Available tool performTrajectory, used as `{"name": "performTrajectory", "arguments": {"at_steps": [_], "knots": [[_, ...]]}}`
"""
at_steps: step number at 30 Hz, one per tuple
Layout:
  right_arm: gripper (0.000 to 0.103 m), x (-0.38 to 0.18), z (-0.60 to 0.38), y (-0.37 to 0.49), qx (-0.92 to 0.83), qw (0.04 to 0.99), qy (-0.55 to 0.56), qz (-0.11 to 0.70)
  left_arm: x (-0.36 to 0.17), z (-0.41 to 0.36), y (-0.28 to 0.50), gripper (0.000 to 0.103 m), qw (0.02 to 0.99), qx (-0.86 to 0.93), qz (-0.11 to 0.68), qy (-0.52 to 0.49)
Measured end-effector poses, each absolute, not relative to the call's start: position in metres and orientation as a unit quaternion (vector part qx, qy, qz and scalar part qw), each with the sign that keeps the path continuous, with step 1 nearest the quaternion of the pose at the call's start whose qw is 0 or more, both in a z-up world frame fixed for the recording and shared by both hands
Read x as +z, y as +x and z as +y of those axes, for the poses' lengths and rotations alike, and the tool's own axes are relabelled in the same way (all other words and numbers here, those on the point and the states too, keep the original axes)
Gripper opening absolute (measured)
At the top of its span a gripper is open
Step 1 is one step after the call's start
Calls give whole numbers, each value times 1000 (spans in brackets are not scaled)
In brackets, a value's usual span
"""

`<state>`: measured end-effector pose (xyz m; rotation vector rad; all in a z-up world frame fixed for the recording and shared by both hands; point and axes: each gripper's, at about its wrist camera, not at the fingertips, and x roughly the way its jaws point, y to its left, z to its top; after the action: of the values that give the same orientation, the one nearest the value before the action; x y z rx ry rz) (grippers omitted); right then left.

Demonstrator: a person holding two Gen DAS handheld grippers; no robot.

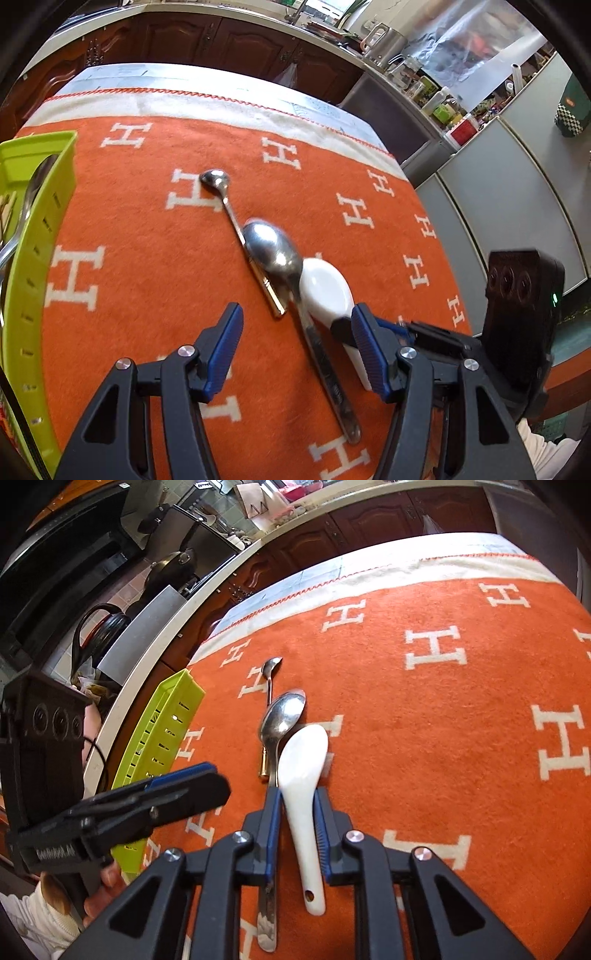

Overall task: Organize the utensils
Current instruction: 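Grasp the steel spoon with the left tool while the right tool lifts the white spoon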

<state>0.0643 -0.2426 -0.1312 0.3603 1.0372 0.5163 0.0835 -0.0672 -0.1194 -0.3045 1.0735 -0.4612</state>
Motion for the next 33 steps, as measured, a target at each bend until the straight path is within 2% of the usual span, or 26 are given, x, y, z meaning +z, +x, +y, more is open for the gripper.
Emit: {"name": "performTrajectory", "arguments": {"at_steps": [3, 6, 22, 23, 24, 25, 33], "knots": [[15, -124, -244, 59, 234, 835, 151, 474, -124, -72, 95, 43, 817, -222, 508, -157], [7, -116, -250, 54, 213, 854, 132, 456, -130, -76, 103, 32, 810, -225, 514, -171], [7, -118, -266, 47, 194, 866, 109, 448, -149, -102, 124, 29, 807, -202, 523, -184], [8, -119, -265, 47, 194, 865, 108, 450, -149, -105, 125, 26, 811, -200, 519, -179], [8, -120, -264, 46, 193, 865, 106, 451, -149, -109, 126, 10, 817, -193, 517, -168], [8, -121, -263, 47, 193, 864, 105, 453, -150, -111, 126, 4, 818, -189, 519, -159], [8, -124, -261, 45, 192, 859, 109, 462, -147, -118, 117, 1, 829, -205, 500, -142]]}}
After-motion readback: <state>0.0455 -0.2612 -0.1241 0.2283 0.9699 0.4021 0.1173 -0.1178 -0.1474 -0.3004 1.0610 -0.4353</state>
